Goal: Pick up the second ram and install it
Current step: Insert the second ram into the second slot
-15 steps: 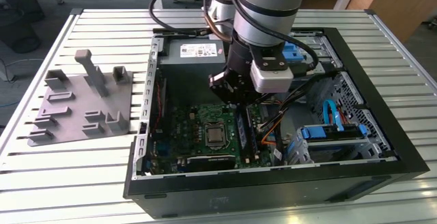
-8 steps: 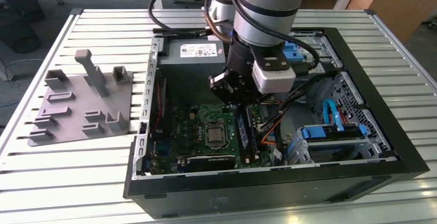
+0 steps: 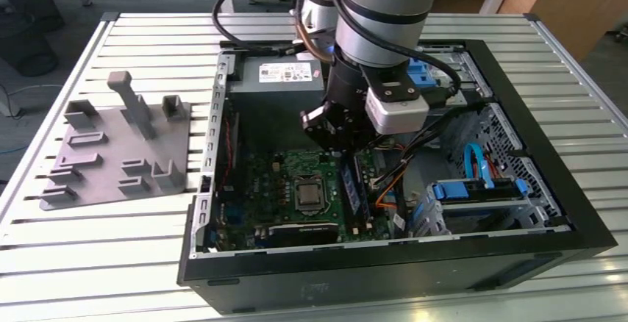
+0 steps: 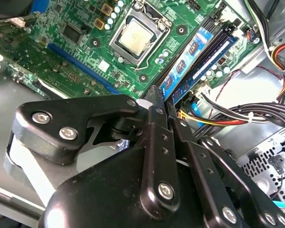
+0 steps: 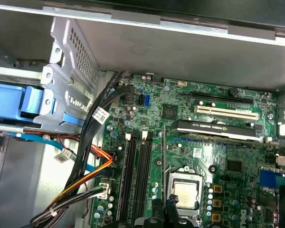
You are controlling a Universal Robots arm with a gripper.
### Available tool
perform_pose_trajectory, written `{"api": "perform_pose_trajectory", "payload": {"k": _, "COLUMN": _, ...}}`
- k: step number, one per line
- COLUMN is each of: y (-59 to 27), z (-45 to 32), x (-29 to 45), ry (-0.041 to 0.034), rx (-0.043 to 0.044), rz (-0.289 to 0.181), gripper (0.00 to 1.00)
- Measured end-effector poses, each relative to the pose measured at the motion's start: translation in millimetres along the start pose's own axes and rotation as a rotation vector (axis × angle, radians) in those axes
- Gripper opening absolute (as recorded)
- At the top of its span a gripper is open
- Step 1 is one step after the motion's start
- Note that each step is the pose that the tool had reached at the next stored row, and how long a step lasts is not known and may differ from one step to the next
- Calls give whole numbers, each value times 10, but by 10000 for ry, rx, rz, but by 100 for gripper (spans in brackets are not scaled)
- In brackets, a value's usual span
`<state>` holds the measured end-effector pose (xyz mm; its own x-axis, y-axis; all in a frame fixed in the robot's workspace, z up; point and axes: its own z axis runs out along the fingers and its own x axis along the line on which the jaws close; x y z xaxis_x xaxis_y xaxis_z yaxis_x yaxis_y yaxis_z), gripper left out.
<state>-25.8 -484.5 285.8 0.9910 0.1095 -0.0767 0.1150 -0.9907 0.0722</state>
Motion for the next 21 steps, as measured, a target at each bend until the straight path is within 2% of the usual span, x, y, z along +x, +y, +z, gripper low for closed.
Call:
{"api": "perform_pose_trajectory", "payload": {"k": 6, "y": 0, "z": 3, "x": 0, "ry": 29, "rx": -31, "rz": -403, "gripper": 14}}
{"api": "perform_pose_trajectory", "payload": {"k": 12, "y": 0, "z": 8, "x": 0, "ry": 79, "rx": -68, "rz": -1067, "gripper": 14}}
{"api": "perform_pose_trajectory", "payload": {"k": 14, "y": -3, "z": 18, "x": 1, "ry": 78, "rx": -5, "rz": -916, "gripper": 14}}
{"api": "perform_pose_trajectory", "payload": {"k": 21, "y": -5, "z": 60, "x": 4, "ry": 0, "rx": 114, "rz": 281, "gripper": 14}}
